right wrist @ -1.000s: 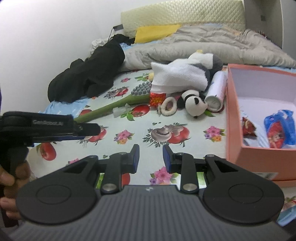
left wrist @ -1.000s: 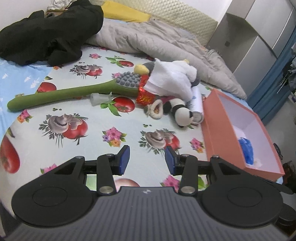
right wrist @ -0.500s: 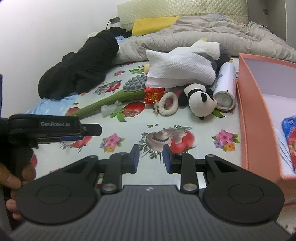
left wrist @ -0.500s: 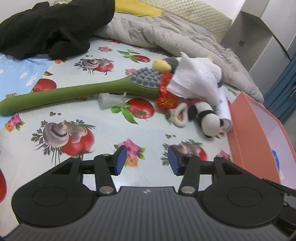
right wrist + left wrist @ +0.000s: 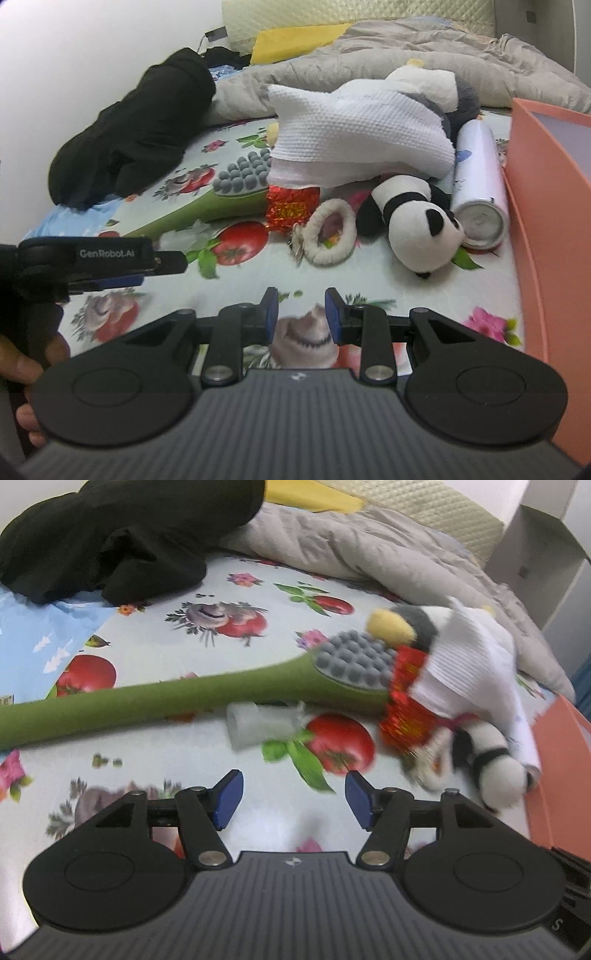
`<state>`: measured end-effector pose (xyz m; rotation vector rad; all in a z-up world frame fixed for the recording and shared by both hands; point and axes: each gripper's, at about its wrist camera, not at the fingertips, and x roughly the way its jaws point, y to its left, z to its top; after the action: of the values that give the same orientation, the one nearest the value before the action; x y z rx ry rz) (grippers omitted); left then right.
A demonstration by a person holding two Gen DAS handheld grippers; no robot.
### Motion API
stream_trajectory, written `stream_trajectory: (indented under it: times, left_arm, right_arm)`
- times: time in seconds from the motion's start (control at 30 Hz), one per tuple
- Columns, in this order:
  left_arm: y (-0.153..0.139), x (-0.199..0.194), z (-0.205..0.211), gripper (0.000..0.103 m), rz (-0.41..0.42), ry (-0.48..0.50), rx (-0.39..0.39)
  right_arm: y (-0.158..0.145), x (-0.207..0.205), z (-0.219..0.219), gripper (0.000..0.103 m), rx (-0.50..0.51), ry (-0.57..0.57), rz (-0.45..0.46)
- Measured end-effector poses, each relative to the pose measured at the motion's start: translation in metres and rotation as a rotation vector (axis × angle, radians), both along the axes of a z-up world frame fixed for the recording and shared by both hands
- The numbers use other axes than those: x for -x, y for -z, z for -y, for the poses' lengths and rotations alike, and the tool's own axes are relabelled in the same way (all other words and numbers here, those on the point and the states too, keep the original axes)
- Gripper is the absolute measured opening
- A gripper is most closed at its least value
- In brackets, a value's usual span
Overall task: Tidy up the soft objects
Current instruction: 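Grasp the clear plastic piece with the left gripper while the right grasps the white hair tie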
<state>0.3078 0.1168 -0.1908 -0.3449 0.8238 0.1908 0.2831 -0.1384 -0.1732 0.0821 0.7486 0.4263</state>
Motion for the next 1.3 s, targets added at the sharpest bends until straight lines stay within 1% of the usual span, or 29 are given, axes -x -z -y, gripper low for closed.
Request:
stream_trajectory:
  times: [0.03,0.07,0.13,0.2,0.3,0.4,0.5,0.53,0.6,0.67,0.7,0.73,0.77,0.8,0.83,0.93,0.97,1.03,1.07,1.2,1.3]
  left_arm:
    - [0.003,-0.006,-0.003,0.067,0.002,-0.009,-0.002]
    - [0.005,-0.011,-0.004,0.067,0.004,-0.018,-0.009]
    - [0.010,-0.019,-0.006,0.067,0.007,-0.030,-0.029]
    - [0.014,-0.026,-0.007,0.067,0.008,-0.031,-0.053]
    - [0.020,-0.034,-0.006,0.076,0.010,-0.044,-0.100]
    - [0.025,-0.037,-0.004,0.076,0.026,-0.056,-0.132]
    - [0.028,-0.039,-0.004,0.076,0.042,-0.057,-0.135]
    - [0.028,-0.040,-0.003,0.076,0.050,-0.055,-0.132]
    - [0.031,-0.041,-0.003,0.076,0.052,-0.054,-0.135]
    - [0.032,-0.042,-0.004,0.076,0.056,-0.066,-0.146]
    - [0.032,-0.042,-0.005,0.075,0.062,-0.073,-0.147]
    - [0.032,-0.042,-0.006,0.074,0.068,-0.080,-0.137]
    - [0.033,-0.043,-0.008,0.073,0.069,-0.085,-0.129]
    - [0.033,-0.043,-0.008,0.069,0.069,-0.087,-0.142]
    - [0.033,-0.044,-0.007,0.061,0.066,-0.085,-0.155]
    - [0.032,-0.042,-0.008,0.052,0.069,-0.082,-0.145]
    - [0.031,-0.042,-0.008,0.050,0.069,-0.080,-0.148]
    - [0.029,-0.038,-0.008,0.039,0.074,-0.078,-0.155]
    - [0.027,-0.036,-0.008,0.037,0.078,-0.076,-0.150]
    - [0.020,-0.025,-0.013,0.020,0.078,-0.081,-0.119]
    - [0.014,-0.014,-0.014,0.011,0.080,-0.081,-0.094]
  right_arm:
    - [0.003,-0.007,-0.003,0.035,0.004,0.003,-0.003]
    - [0.006,-0.012,-0.005,0.047,0.007,0.004,-0.005]
    - [0.011,-0.024,-0.008,0.058,0.013,0.013,-0.010]
    - [0.015,-0.033,-0.011,0.057,0.015,0.027,-0.003]
    - [0.021,-0.044,-0.017,0.057,0.042,0.025,0.018]
    - [0.029,-0.056,-0.022,0.057,0.062,0.042,0.025]
    - [0.035,-0.065,-0.027,0.057,0.085,0.051,0.045]
    - [0.037,-0.066,-0.028,0.055,0.086,0.047,0.047]
    - [0.040,-0.067,-0.031,0.048,0.104,0.037,0.058]
    - [0.041,-0.065,-0.035,0.033,0.133,0.022,0.080]
    - [0.041,-0.065,-0.035,0.029,0.129,0.016,0.081]
    - [0.041,-0.065,-0.036,0.023,0.128,0.014,0.082]
    - [0.041,-0.065,-0.037,0.021,0.135,0.010,0.083]
    - [0.040,-0.064,-0.038,0.020,0.138,0.004,0.085]
    - [0.040,-0.064,-0.038,0.019,0.141,0.001,0.084]
    - [0.037,-0.061,-0.038,0.018,0.137,-0.003,0.077]
    - [0.037,-0.061,-0.038,0.018,0.134,-0.002,0.073]
    - [0.035,-0.057,-0.036,0.018,0.127,-0.003,0.065]
    - [0.036,-0.056,-0.036,0.018,0.125,-0.004,0.063]
    - [0.032,-0.045,-0.035,0.018,0.129,-0.013,0.061]
    - [0.026,-0.035,-0.034,0.018,0.131,-0.018,0.071]
